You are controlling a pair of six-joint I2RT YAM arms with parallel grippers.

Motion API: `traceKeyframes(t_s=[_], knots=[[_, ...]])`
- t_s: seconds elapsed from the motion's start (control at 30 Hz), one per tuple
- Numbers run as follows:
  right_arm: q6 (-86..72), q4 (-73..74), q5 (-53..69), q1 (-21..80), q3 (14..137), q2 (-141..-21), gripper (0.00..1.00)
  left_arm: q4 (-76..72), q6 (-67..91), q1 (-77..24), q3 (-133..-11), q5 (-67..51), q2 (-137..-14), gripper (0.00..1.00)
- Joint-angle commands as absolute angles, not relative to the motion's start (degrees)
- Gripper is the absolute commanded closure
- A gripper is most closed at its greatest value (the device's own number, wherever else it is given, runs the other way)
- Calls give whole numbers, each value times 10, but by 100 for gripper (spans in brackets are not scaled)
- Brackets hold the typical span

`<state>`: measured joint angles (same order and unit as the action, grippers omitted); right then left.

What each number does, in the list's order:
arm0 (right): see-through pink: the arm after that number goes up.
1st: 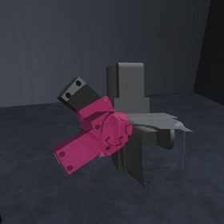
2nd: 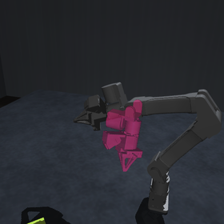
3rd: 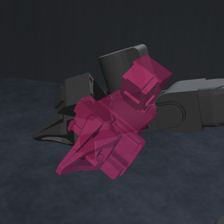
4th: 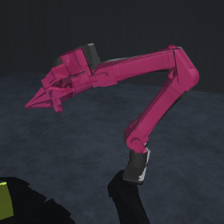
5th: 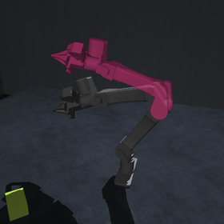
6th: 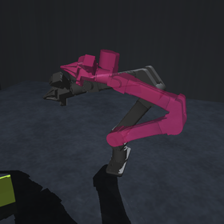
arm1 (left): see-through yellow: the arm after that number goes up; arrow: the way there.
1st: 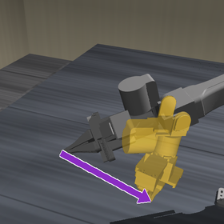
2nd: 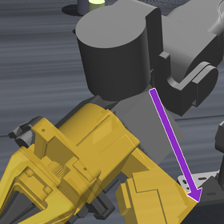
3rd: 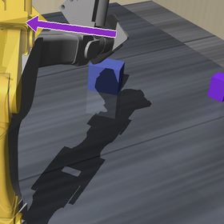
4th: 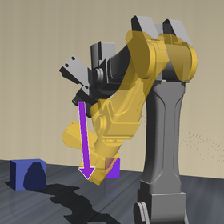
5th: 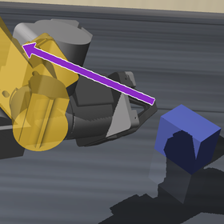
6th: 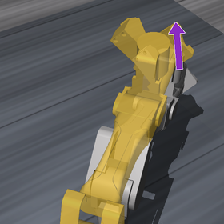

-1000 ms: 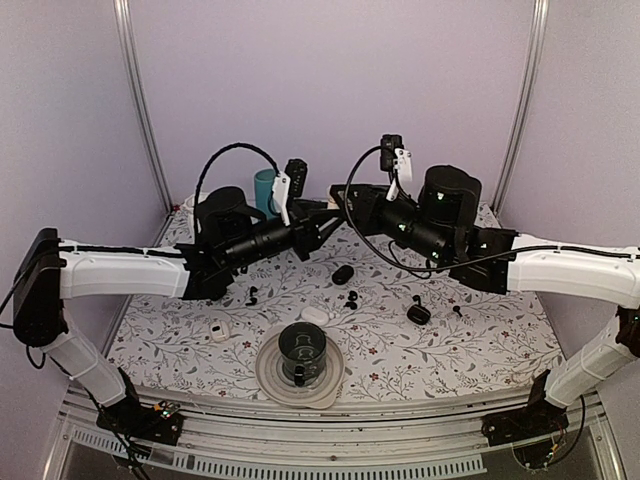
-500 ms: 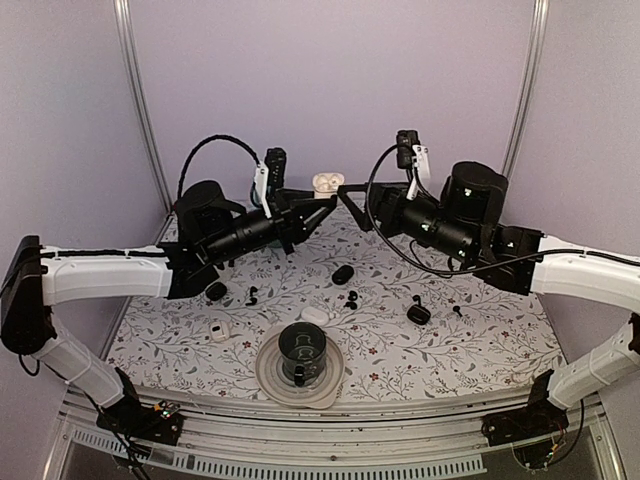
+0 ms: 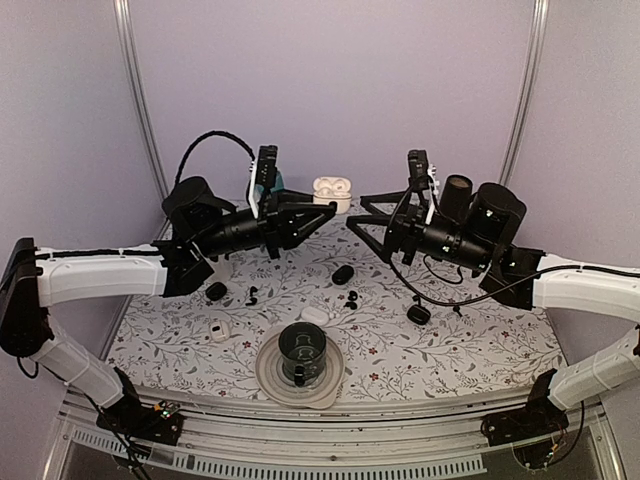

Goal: Insert the wireless bluetooth earbuds into the charging case
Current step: Pass from the left arm to the right

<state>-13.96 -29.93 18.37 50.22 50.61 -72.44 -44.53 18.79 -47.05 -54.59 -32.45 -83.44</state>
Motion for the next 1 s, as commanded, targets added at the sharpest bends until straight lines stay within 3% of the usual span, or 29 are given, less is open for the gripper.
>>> traceKeyframes(t_s=[0.0,0.17,0.97], knots=[[-136,-356,262,501,516,-731,24,-482,208,-464,-546,-375,-815,100],[-160,-363,295,501,538,-756,41,-490,218,-464,-551,-401,-821,100],[-196,-397,324,500,556,-782,75,-452,218,-464,-581,-406,-850,100]])
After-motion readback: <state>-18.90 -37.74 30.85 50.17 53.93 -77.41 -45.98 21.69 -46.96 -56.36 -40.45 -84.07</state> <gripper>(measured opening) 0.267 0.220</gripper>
